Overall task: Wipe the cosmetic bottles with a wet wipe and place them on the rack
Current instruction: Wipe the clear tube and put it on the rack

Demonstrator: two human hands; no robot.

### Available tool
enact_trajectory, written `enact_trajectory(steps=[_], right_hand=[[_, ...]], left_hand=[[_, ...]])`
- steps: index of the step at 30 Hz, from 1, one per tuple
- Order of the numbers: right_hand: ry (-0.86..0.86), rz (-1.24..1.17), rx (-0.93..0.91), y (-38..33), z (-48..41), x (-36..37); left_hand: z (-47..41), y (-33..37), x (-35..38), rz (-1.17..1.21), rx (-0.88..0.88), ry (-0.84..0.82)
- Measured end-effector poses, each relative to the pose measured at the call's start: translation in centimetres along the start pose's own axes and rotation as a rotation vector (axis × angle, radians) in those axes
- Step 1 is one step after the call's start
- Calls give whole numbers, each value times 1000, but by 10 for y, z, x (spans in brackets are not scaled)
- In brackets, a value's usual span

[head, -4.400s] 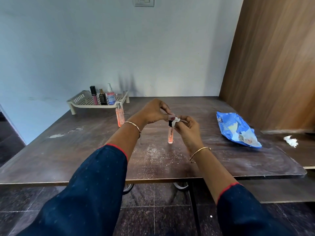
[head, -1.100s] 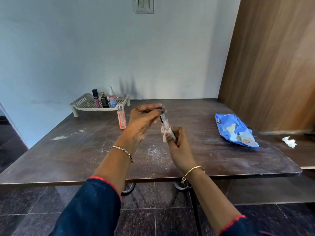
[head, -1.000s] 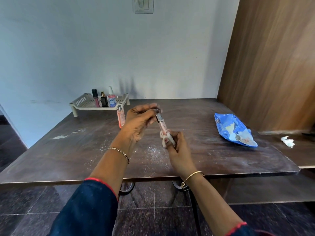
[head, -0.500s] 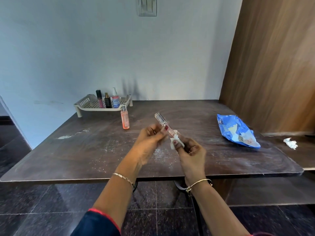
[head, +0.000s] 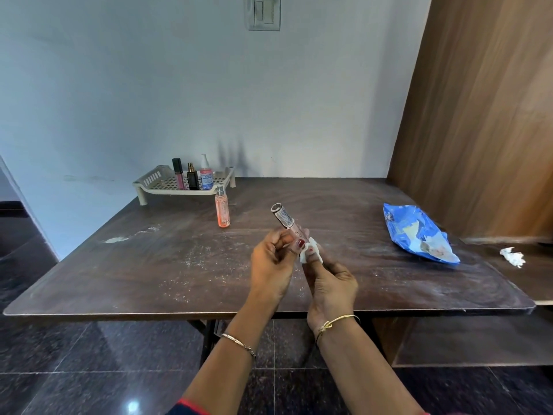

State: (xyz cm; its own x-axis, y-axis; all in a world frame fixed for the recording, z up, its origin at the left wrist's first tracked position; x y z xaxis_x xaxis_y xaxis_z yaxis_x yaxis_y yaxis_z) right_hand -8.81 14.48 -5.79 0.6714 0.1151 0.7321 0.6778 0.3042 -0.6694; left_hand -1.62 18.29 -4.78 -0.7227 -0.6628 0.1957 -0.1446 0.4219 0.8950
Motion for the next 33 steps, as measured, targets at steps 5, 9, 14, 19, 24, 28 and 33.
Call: enact_trajectory(steps=[5,9,14,19,24,28,33], right_hand=[[36,51,61,-1,-1,3],[43,110,136,-4,-4,-2],[47,126,31,-17,-9,1],[-210,322,-308,-52,-18,21],[-460,864,-829,-59,-7,31],[-529,1181,-1094,-59,-10,34],[-478,1173,-1369,-59,-10,36]], left_hand=[[1,2,-1,-129,69,53],[1,0,-6,-242,90,60],[-3,0,-13,-316,62,-8],[0,-7,-14,-537,146,-20],[-1,-11,-13,-691,262,-8],[0,-9,-13,-634,224,25],[3,-8,-12,-622,206,39]])
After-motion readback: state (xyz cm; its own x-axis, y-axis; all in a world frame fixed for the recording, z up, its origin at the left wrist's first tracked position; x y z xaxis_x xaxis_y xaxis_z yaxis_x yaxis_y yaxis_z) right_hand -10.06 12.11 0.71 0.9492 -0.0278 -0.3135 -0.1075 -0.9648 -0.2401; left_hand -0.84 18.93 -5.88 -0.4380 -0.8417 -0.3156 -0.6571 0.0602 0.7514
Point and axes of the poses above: each hand's wrist, its own z-axis away from the middle knuckle, its own x-axis out of the palm, y = z × x, the point moved 1 cm from there along -z, towards the middle knuckle, and after that the axes turned 1 degree about -x, right-handed, at the moved point
